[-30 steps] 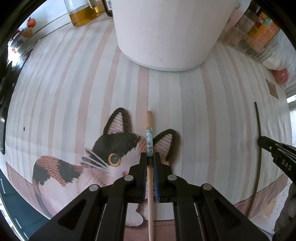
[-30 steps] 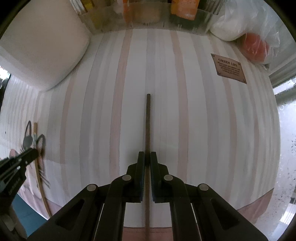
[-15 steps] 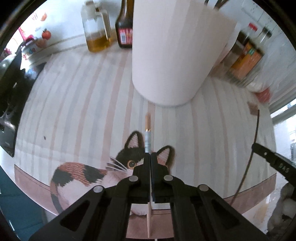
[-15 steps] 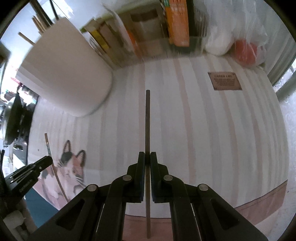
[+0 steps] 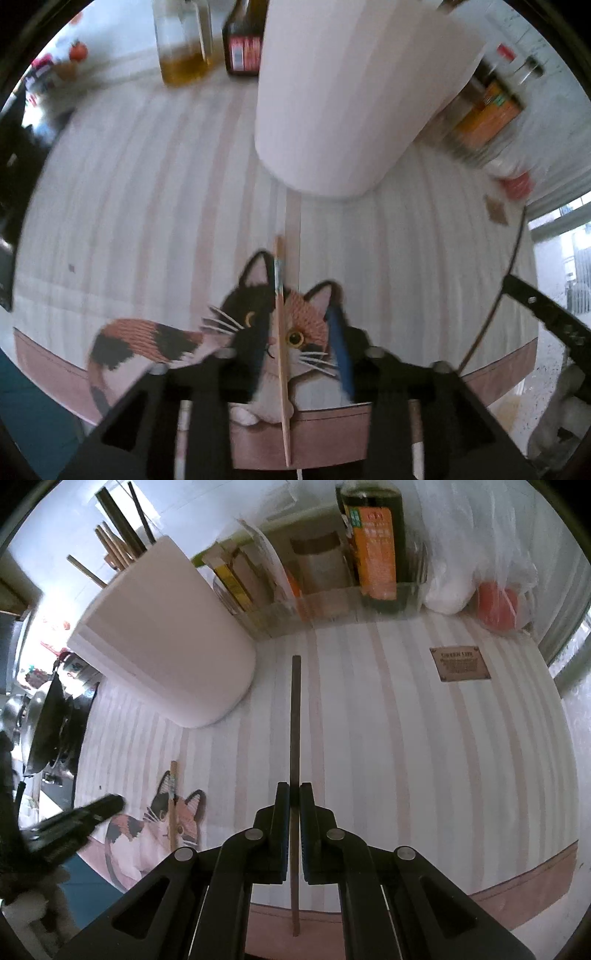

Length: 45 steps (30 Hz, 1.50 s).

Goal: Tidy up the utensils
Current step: 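Lift both chopsticks upright and carry them toward the cream holder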

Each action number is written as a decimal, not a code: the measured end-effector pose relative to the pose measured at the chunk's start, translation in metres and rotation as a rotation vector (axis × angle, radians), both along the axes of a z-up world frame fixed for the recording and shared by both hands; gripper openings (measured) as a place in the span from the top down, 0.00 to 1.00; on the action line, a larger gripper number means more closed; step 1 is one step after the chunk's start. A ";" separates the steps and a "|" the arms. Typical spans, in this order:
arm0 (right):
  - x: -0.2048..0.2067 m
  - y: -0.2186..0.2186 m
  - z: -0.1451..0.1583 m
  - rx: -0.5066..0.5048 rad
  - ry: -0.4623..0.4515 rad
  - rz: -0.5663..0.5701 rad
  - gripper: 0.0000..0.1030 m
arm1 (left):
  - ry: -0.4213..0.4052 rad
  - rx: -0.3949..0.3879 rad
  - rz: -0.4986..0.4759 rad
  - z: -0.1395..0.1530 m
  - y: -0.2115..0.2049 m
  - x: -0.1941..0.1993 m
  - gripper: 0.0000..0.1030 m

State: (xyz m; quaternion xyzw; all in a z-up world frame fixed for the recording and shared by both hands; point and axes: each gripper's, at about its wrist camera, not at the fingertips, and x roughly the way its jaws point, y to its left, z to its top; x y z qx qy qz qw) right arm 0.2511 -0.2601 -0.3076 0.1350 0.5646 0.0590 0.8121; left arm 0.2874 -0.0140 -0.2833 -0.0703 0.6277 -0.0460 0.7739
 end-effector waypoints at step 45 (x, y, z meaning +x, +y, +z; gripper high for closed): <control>0.000 0.007 0.065 -0.024 -0.182 0.007 0.95 | -0.282 0.097 -0.007 0.080 0.011 -0.019 0.96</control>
